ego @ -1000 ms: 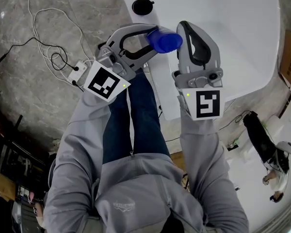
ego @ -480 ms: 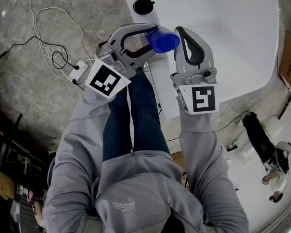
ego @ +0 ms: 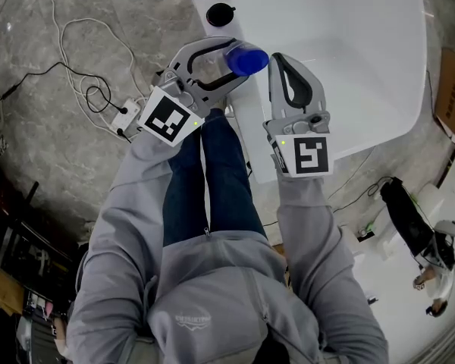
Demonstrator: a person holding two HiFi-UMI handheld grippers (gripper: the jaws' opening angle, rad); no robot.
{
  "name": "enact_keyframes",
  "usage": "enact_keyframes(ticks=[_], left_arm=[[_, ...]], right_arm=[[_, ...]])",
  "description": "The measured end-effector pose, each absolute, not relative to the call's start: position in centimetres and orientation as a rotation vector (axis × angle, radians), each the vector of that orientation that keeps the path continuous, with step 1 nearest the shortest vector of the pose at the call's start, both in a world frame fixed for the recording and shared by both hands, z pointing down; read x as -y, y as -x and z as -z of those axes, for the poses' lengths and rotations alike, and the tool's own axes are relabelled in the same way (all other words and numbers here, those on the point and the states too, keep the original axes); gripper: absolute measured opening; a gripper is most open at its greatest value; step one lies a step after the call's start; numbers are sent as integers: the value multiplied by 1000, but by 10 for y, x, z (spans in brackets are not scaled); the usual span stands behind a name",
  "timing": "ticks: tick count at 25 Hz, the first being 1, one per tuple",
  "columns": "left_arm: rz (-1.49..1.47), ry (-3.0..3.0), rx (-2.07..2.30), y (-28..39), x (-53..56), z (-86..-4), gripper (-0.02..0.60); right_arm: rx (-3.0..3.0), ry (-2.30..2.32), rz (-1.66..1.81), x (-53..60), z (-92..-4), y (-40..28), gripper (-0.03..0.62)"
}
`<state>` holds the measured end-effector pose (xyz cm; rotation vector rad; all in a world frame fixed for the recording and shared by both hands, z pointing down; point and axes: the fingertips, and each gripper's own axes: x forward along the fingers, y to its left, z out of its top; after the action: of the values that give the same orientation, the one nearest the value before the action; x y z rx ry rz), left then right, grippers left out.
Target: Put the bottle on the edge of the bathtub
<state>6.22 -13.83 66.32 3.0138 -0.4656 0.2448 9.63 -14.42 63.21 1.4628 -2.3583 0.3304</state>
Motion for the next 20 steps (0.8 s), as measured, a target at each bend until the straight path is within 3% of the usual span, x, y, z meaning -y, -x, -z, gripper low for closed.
enact_keyframes(ticks=[8, 17, 20], left_arm=[[-378, -2911, 573, -32, 127, -670, 229], [-362, -2820, 767, 1, 129, -619, 225], [-319, -2804, 833, 7, 131, -584, 74]], right_arm=[[2301, -1527, -370, 113, -611, -101, 3], [2307, -1542, -358, 98, -567, -91, 3], [2337, -1548, -337, 100, -543, -83, 3]])
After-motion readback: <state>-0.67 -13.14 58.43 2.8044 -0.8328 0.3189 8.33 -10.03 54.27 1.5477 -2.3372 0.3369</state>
